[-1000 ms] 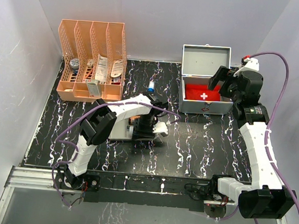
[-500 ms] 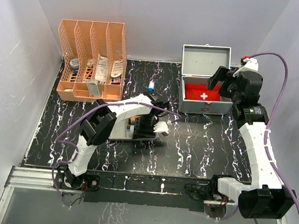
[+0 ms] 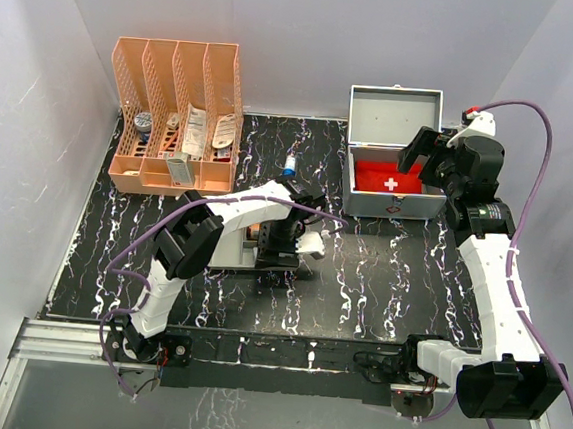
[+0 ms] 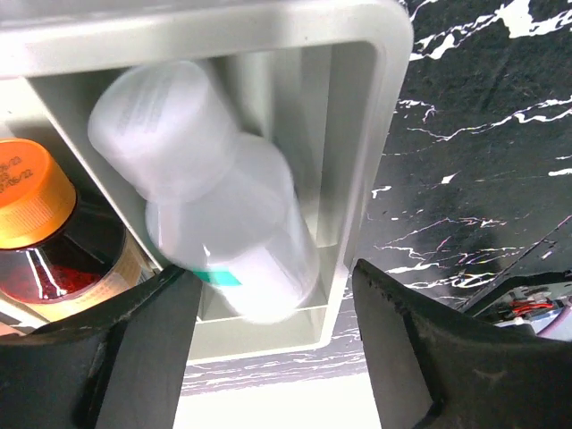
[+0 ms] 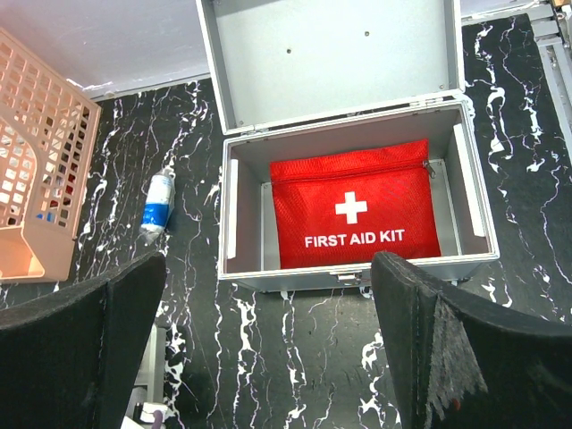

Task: Organize the medicine kit
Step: Place the pill bottle in the medicine box compartment.

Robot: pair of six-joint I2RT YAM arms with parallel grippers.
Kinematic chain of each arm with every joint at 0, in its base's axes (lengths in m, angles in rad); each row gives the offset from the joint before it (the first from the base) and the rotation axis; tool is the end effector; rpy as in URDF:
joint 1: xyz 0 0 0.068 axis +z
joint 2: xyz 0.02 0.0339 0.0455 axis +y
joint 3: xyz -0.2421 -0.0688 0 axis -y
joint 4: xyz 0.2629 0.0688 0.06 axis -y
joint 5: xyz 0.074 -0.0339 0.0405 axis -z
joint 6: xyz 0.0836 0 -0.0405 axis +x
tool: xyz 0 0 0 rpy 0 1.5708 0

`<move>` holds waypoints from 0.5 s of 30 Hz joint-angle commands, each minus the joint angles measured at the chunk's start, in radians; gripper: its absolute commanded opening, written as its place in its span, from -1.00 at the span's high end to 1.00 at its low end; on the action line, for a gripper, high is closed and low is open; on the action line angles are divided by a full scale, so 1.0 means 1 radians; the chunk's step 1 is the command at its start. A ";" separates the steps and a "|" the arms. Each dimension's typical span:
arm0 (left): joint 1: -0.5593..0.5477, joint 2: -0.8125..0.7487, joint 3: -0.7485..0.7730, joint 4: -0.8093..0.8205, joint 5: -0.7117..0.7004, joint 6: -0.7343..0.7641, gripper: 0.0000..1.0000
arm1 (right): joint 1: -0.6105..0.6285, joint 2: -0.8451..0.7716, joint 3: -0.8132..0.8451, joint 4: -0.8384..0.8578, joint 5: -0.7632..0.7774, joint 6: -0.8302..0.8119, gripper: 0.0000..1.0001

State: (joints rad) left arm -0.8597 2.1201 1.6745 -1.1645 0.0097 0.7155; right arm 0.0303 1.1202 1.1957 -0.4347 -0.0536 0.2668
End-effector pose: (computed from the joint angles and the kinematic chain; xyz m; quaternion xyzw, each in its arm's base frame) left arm 0.2626 -0.3061 0.1033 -0.7084 -0.7055 0.0034 0.0199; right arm 0.3193 0.0142 0.3557 0.0818 0.8178 0.1060 0.5597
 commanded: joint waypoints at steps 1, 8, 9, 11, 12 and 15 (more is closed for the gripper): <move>-0.007 -0.042 0.013 -0.017 -0.007 -0.010 -0.33 | -0.007 -0.022 0.001 0.068 -0.011 0.002 -0.97; -0.012 -0.042 0.066 -0.027 -0.022 -0.024 -0.33 | -0.007 -0.027 -0.001 0.067 -0.014 0.003 -0.97; -0.012 -0.041 0.092 -0.042 -0.027 -0.029 -0.33 | -0.007 -0.027 0.000 0.065 -0.014 0.003 -0.97; -0.011 -0.038 0.155 -0.077 -0.031 -0.043 -0.33 | -0.007 -0.027 0.001 0.066 -0.014 0.002 -0.97; -0.012 -0.037 0.194 -0.099 -0.029 -0.054 -0.33 | -0.008 -0.027 0.001 0.065 -0.014 0.002 -0.97; -0.013 -0.032 0.291 -0.162 -0.023 -0.083 -0.33 | -0.009 -0.025 0.001 0.069 -0.017 0.003 -0.97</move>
State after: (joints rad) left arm -0.8665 2.1201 1.8359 -1.2175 -0.0048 0.6796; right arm 0.0296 1.1202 1.1946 -0.4335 -0.0597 0.2672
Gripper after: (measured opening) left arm 0.665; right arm 0.983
